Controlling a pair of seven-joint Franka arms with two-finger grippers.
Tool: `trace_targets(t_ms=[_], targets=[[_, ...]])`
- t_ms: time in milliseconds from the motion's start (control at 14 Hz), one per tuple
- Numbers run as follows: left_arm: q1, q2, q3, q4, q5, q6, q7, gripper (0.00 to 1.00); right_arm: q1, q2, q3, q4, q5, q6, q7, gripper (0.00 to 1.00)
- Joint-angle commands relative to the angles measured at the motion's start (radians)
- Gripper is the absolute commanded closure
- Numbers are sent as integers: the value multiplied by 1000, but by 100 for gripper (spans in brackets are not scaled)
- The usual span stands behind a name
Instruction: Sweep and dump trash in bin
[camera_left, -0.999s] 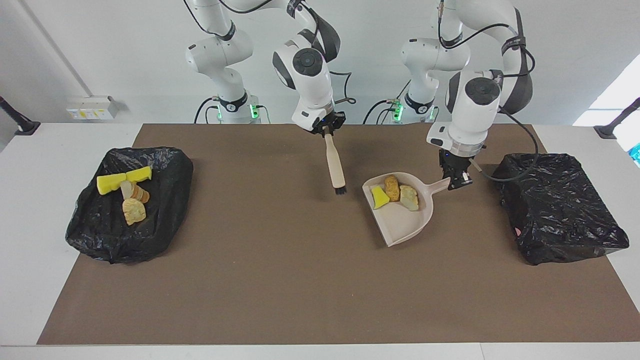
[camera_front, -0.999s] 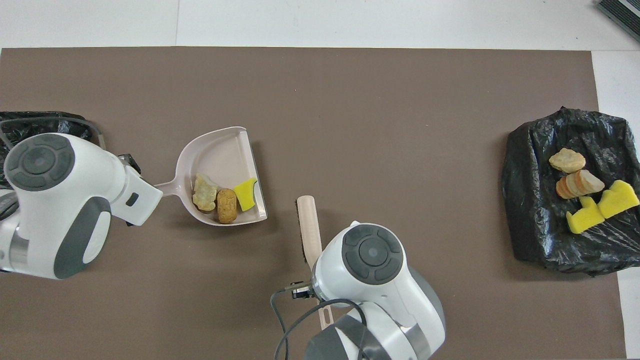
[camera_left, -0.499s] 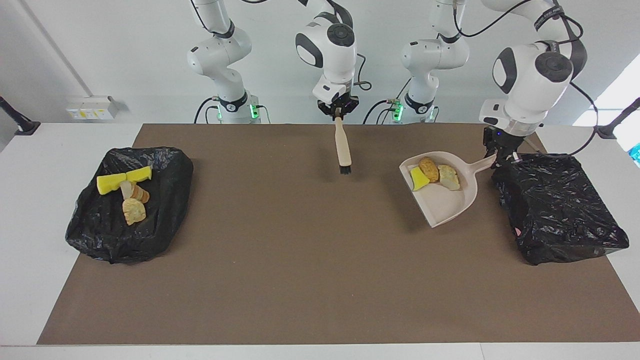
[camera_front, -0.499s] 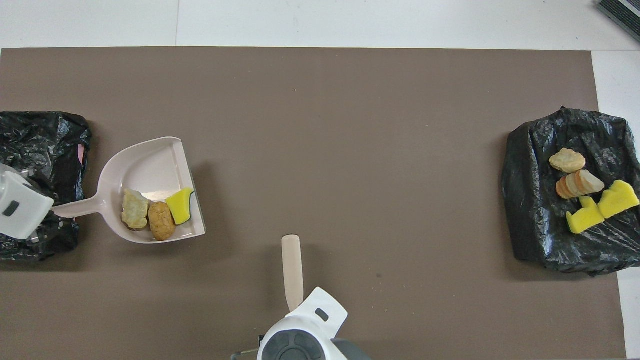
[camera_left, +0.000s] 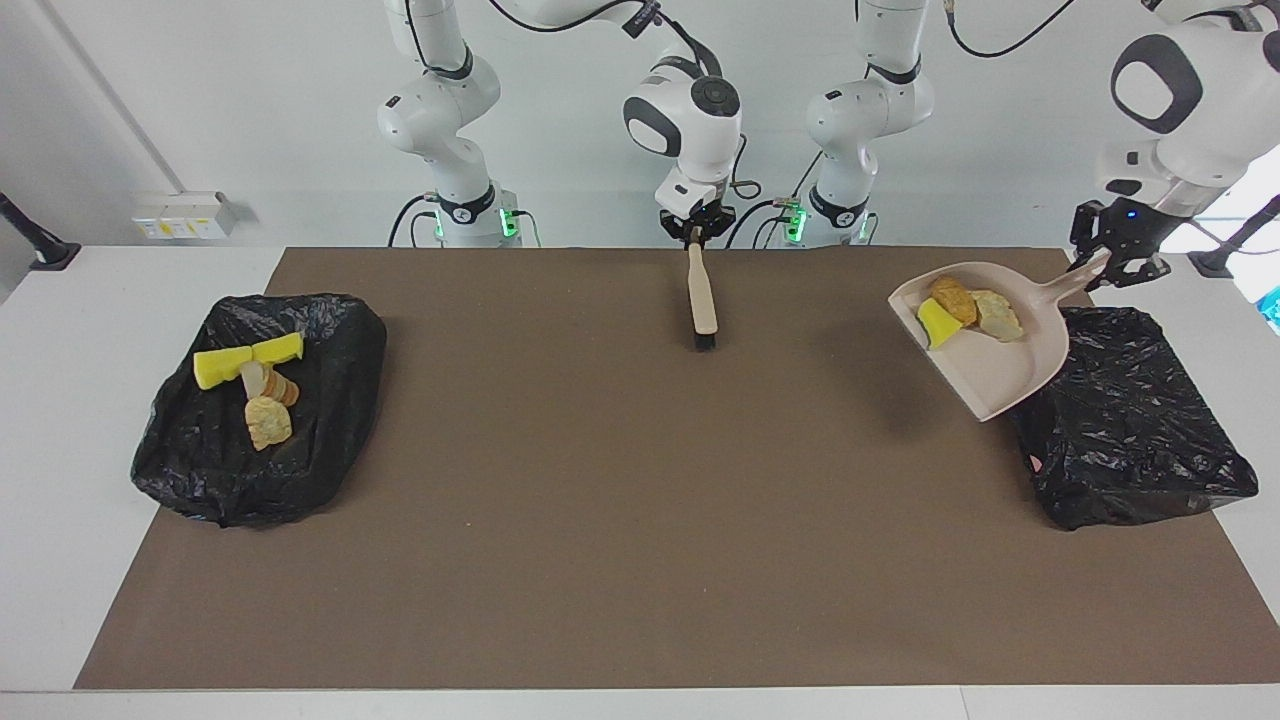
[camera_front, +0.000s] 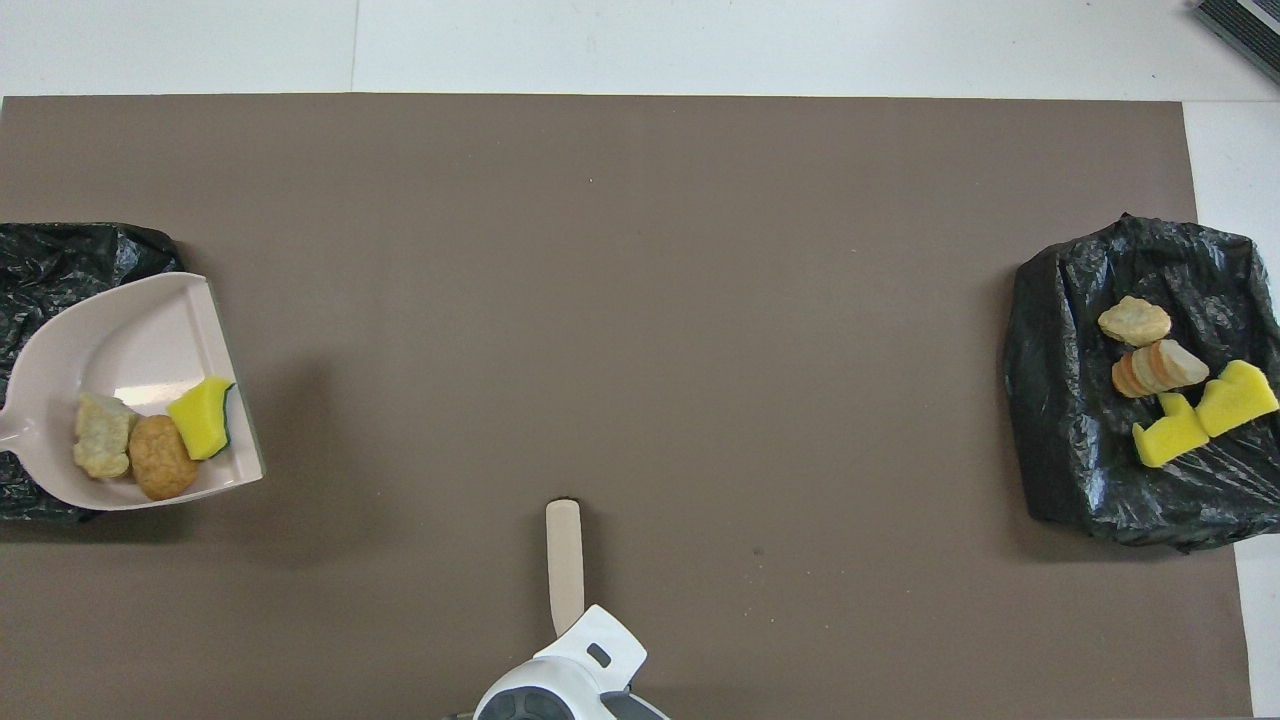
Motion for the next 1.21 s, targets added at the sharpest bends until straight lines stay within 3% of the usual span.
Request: trace_targets(t_ms=[0, 285, 642, 927, 1141], targets=[[156, 58, -12, 134, -75, -68, 113, 100, -1, -8, -3, 7, -27, -4, 27, 1], [247, 162, 6, 325, -39, -118, 141, 100, -18, -10, -9, 95, -62, -130, 22, 0], [289, 266, 16, 450, 127, -8, 180, 100, -154, -75, -11, 243, -65, -369, -160, 0], [283, 305, 11, 455, 288, 114, 189, 100, -273, -106, -17, 352, -80, -551, -358, 0], [247, 319, -1, 452, 377, 135, 186, 100, -400, -111, -18, 438, -94, -644, -523, 0]])
